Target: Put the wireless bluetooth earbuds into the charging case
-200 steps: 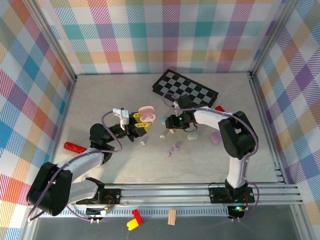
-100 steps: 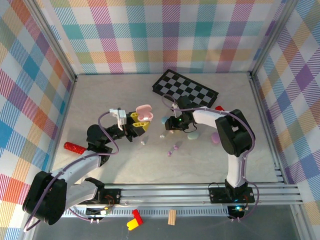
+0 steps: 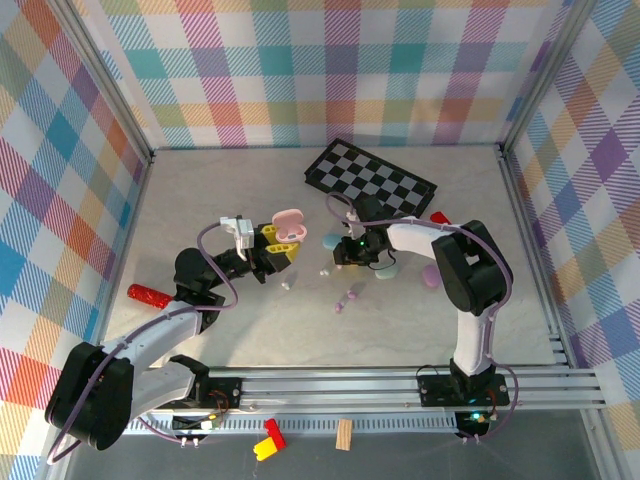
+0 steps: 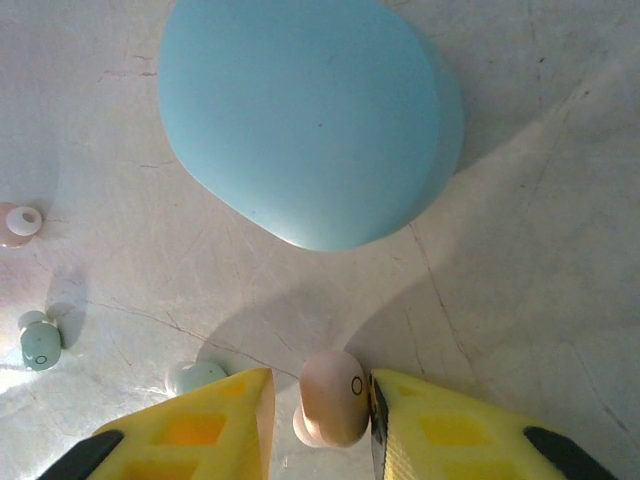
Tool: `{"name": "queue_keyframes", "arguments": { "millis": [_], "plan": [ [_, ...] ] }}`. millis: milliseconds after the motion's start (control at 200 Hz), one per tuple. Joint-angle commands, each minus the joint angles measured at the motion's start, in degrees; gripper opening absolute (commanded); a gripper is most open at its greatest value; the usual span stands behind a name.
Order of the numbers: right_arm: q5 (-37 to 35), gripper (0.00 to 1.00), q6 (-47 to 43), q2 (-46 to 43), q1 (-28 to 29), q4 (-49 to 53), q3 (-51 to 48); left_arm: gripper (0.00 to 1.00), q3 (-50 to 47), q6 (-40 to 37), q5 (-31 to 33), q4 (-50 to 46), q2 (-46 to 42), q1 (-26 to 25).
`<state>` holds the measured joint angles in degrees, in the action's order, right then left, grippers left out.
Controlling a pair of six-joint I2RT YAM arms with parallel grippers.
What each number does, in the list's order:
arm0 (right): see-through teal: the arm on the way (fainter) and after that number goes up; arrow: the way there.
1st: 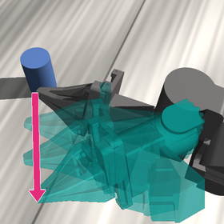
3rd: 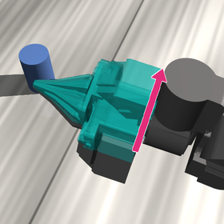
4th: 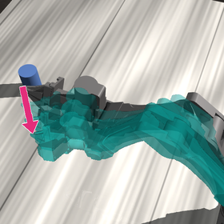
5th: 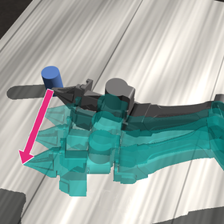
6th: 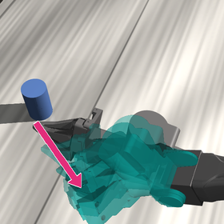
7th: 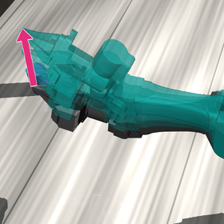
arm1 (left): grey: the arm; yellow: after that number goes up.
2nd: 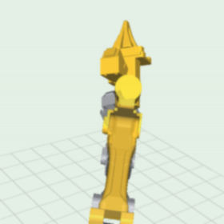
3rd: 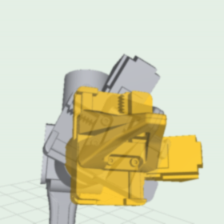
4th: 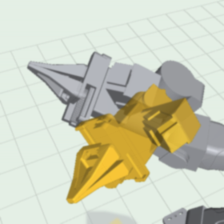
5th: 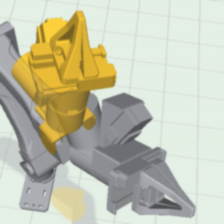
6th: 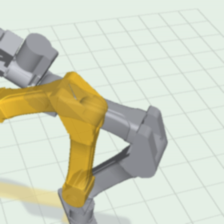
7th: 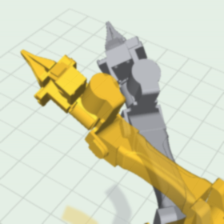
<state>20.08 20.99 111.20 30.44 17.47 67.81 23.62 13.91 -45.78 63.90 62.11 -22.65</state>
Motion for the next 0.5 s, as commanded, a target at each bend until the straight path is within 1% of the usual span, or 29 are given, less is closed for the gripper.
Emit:
{"name": "queue_keyframes", "arguments": {
  "millis": [0, 155, 305, 420, 495],
  "plan": [
    [2.17, 0.29, 1.87, 1.44, 0.46, -1.30, -0.66, 0.35, -0.53, -1.17, -0.07, 0.26, -1.07, 0.59],
    [0.80, 0.24, 2.97, 2.48, 0.33, -0.74, -0.25, 0.35, -0.39, -1.43, -0.38, 0.00, -0.87, 0.60],
    [-0.61, 0.22, 3.55, 3.59, 0.33, 0.56, 0.27, 0.34, 0.02, -2.03, -0.63, -0.94, -0.93, 0.59],
    [-1.63, 0.20, 3.67, 1.95, 0.41, 0.20, -0.40, 0.34, -0.02, -2.74, -0.28, -1.66, -0.84, 0.59],
    [-3.71, 0.19, 3.54, -0.11, 0.63, 1.17, -0.66, 0.34, 0.03, -3.18, 0.03, -2.00, -0.67, 0.59]
  ]
}}
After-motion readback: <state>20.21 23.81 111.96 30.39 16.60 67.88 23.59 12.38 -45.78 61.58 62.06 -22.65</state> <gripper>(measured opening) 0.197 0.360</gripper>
